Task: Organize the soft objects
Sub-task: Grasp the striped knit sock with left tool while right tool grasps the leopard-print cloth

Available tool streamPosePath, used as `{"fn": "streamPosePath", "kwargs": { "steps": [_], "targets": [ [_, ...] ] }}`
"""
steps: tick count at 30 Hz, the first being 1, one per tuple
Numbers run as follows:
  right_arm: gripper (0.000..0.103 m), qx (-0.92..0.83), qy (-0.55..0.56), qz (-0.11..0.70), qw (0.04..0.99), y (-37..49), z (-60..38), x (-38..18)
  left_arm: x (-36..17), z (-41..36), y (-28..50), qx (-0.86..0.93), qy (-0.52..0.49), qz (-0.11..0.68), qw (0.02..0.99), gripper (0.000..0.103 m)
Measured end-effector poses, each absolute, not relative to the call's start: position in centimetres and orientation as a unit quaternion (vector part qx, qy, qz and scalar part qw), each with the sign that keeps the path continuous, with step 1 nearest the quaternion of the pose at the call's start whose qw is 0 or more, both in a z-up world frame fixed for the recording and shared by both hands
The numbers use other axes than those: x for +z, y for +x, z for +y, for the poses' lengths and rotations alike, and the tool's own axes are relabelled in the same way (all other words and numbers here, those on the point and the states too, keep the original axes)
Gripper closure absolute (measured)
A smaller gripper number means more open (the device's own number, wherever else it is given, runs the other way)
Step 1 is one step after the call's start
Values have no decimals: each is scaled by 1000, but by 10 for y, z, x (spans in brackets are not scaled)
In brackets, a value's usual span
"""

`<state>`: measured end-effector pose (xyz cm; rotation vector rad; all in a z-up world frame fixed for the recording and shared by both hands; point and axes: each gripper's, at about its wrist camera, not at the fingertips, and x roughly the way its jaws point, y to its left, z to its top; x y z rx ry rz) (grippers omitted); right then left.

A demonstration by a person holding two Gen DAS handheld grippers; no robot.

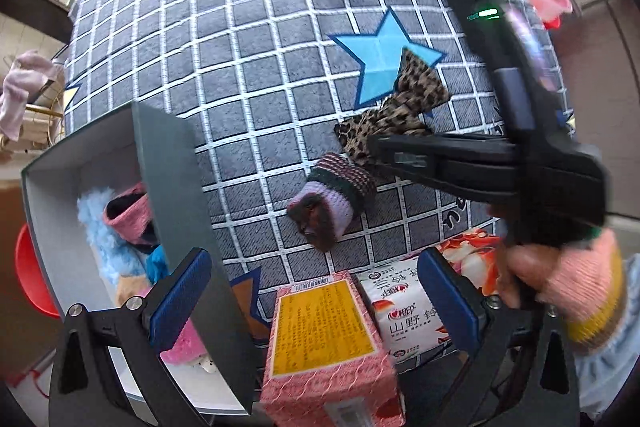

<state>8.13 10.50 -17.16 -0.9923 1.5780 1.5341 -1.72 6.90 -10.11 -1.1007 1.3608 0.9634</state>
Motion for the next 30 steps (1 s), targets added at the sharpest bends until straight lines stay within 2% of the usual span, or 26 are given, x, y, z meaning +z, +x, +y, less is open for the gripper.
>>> {"fn": "streamPosePath", "kwargs": {
  "steps": [8,11,18,19,22,30],
  "targets": [
    [78,592,-307,646,371,170,87,-156,-161,92,25,341,-459,650,500,1],
    [78,587,-286,656,379,195,76,-151,-188,93,36,321,-447,688,473,6],
    [78,586,-264,673,367,216,62,-162,-222,92,35,309,-430,737,420,7],
    [74,585,-268,675,361,216,62,-165,-225,92,34,308,-429,740,416,7],
    [46,589,-312,643,377,205,62,-168,-231,92,28,308,-428,744,411,7],
    [45,591,-400,574,402,171,64,-186,-253,80,23,302,-435,752,393,7]
  ]
}}
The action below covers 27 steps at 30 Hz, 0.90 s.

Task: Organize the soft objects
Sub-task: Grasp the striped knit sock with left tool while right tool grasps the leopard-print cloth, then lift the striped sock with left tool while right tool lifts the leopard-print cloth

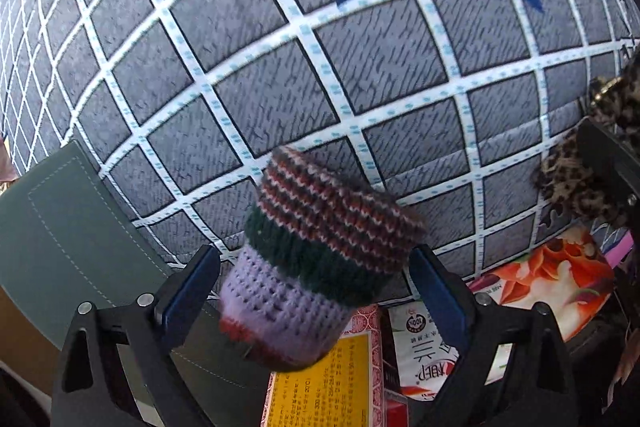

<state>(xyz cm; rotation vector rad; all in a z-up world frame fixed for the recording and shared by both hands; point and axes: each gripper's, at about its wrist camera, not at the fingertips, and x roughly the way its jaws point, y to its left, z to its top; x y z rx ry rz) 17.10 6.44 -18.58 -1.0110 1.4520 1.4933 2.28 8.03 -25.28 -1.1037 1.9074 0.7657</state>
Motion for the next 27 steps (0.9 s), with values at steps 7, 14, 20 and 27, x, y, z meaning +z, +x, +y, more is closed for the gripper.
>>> {"fn": "streamPosePath", "kwargs": {
  "steps": [7,14,20,27],
  "targets": [
    [71,596,-437,528,419,159,55,-180,-239,82,31,284,-449,735,423,67],
    [72,603,-364,572,420,206,44,-160,-197,86,47,315,-408,700,495,70],
    [72,601,-320,585,441,245,34,-135,-132,79,51,337,-387,645,566,70],
    [72,590,-289,598,459,254,13,-108,-78,43,75,323,-375,597,631,70]
  ]
}}
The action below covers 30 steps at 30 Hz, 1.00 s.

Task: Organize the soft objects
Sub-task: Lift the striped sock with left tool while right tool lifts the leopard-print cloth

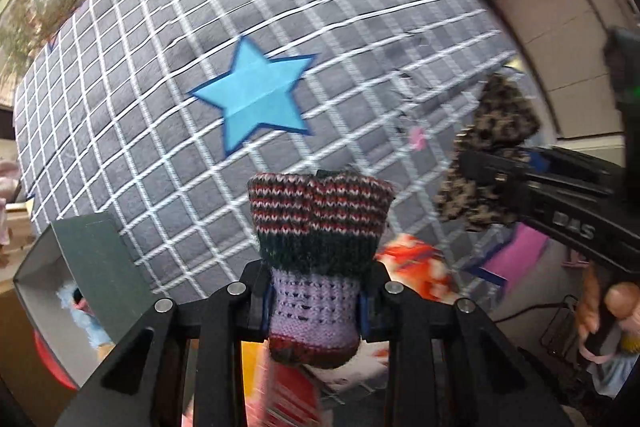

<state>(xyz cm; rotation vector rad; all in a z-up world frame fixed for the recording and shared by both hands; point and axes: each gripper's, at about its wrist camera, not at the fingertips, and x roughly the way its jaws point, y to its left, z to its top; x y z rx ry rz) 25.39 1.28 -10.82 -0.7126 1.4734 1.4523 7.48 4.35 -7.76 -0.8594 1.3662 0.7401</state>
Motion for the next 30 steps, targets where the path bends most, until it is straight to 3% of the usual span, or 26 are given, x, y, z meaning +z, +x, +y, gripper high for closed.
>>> {"fn": "streamPosePath", "kwargs": {
  "steps": [16,30],
  "targets": [
    [72,567,-275,610,480,250,-85,-69,-29,-71,103,225,-334,564,720,70],
    [72,569,-316,619,440,188,-153,-71,-27,-139,37,209,-351,531,742,70]
  ]
}}
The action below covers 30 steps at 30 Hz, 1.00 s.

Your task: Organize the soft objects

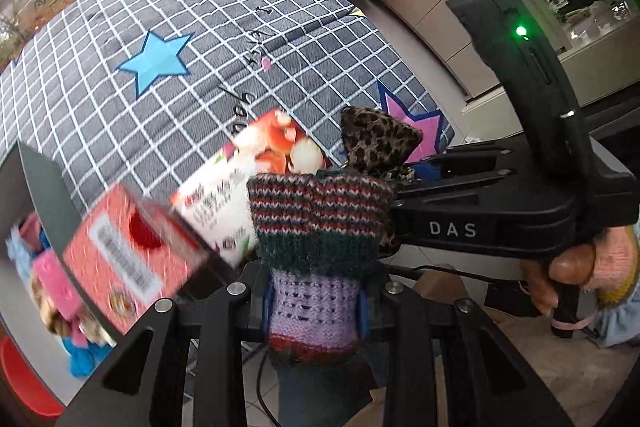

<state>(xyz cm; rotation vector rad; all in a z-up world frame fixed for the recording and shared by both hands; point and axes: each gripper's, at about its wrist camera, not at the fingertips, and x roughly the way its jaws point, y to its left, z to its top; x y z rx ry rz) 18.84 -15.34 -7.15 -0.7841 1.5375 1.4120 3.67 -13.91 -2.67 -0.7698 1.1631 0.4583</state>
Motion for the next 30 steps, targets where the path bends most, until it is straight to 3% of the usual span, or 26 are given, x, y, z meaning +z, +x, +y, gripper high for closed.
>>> {"fn": "streamPosePath", "kwargs": {
  "steps": [30],
  "targets": [
    [72,684,-390,493,370,52,-136,19,8,-113,-139,409,-440,368,710,70]
  ]
}}
